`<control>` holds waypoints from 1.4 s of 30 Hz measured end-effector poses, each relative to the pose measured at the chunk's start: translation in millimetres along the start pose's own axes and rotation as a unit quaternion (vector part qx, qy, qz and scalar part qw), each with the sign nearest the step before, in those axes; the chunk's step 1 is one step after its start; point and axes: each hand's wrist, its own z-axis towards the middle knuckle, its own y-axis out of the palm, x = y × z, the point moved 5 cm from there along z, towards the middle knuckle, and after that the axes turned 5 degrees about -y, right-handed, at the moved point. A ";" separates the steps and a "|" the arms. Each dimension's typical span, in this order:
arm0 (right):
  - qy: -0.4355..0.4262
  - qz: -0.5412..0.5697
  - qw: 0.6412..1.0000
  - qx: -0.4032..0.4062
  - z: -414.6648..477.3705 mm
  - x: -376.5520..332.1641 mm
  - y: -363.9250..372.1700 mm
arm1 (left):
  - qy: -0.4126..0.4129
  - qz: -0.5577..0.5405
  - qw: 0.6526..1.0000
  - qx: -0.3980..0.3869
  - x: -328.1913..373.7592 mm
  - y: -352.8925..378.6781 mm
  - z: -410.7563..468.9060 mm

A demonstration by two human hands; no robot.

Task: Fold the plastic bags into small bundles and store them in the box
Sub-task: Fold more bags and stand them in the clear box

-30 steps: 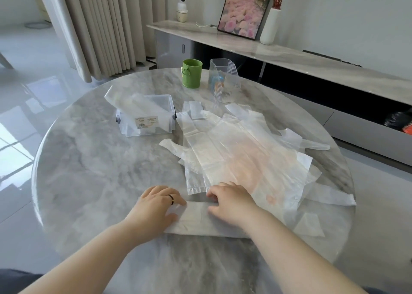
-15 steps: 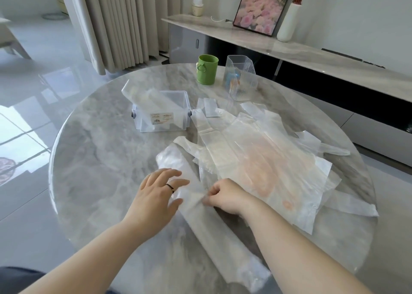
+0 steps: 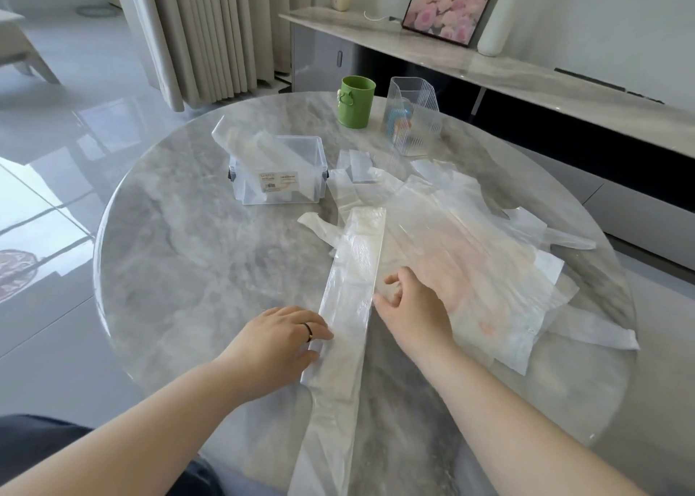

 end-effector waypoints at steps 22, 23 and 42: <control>-0.467 -0.266 0.843 -0.013 -138.7 -8.6 59.8 | 0.024 0.004 0.997 0.079 16.3 8.1 -22.3; -0.463 -0.251 0.850 0.020 -139.2 -9.4 61.0 | 0.019 -0.017 0.998 0.060 16.6 7.1 -22.9; -0.215 0.119 0.969 0.029 -110.2 -2.4 30.9 | 0.084 -0.117 0.989 -0.032 26.0 23.0 -48.2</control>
